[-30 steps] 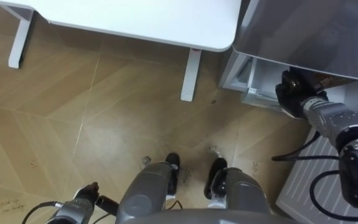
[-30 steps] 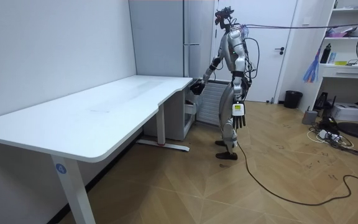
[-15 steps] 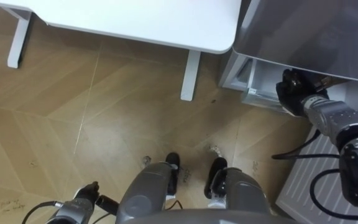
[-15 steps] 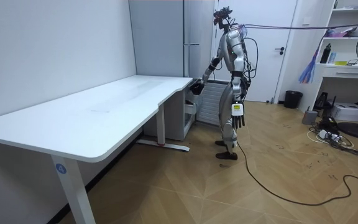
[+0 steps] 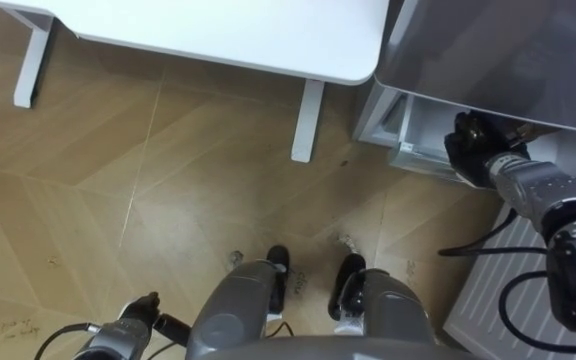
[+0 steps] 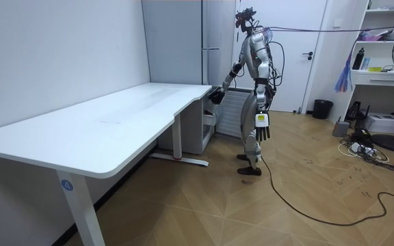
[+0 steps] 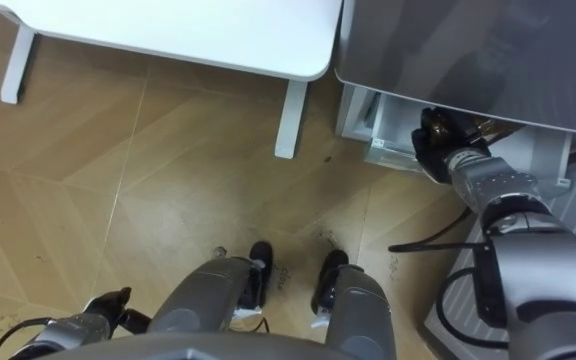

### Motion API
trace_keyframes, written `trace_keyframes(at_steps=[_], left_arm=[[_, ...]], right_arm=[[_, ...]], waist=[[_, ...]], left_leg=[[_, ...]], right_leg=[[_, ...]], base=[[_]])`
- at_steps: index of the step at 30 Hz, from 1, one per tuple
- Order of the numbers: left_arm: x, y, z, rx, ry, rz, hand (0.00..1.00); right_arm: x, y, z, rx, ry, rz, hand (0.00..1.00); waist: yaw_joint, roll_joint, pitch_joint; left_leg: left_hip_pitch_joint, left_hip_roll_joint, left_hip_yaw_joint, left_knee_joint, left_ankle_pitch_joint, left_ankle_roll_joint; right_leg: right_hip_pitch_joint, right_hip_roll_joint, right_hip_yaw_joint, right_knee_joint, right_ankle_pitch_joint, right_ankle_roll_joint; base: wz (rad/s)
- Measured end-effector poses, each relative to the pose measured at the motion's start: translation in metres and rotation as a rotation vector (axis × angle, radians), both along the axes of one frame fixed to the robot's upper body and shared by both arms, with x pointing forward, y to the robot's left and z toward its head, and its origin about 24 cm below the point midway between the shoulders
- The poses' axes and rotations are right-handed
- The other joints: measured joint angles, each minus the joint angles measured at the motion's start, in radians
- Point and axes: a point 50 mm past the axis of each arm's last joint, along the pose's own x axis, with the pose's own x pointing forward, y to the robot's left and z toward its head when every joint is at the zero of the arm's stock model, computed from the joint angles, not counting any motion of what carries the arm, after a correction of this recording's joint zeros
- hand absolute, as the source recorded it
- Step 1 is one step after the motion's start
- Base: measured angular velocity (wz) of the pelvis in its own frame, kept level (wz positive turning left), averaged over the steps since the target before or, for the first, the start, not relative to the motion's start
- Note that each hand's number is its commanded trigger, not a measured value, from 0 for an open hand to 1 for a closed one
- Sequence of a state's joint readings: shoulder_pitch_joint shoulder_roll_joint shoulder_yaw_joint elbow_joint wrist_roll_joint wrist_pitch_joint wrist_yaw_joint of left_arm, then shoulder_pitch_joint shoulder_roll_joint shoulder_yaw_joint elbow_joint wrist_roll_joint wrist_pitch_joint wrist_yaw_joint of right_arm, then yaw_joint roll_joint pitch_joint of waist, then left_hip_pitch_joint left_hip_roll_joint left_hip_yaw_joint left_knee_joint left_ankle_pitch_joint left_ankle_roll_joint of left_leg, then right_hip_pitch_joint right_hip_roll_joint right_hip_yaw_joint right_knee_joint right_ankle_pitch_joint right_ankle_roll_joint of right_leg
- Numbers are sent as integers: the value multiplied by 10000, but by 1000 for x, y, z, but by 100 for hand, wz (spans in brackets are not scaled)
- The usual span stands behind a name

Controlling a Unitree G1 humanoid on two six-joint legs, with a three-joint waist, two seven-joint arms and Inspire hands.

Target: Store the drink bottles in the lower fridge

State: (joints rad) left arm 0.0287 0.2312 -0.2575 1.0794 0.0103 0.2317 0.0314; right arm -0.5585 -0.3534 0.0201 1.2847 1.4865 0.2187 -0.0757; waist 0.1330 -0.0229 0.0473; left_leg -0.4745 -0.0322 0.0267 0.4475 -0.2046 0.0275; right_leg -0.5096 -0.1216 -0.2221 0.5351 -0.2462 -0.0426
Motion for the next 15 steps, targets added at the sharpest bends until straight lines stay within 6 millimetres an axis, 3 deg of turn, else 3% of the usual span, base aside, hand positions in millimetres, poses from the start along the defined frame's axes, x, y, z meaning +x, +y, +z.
trace_keyframes(at_steps=[15], left_arm=[[1, 0, 0, -3, -10, -6, 0]], right_arm=[[-1, -2, 0, -78, 3, -67, 0]], waist=[[-6, -12, 19]], left_leg=[[13, 11, -15, 17, 0, 0]], right_leg=[[46, 14, -32, -23, 5, -4]], base=[[0]])
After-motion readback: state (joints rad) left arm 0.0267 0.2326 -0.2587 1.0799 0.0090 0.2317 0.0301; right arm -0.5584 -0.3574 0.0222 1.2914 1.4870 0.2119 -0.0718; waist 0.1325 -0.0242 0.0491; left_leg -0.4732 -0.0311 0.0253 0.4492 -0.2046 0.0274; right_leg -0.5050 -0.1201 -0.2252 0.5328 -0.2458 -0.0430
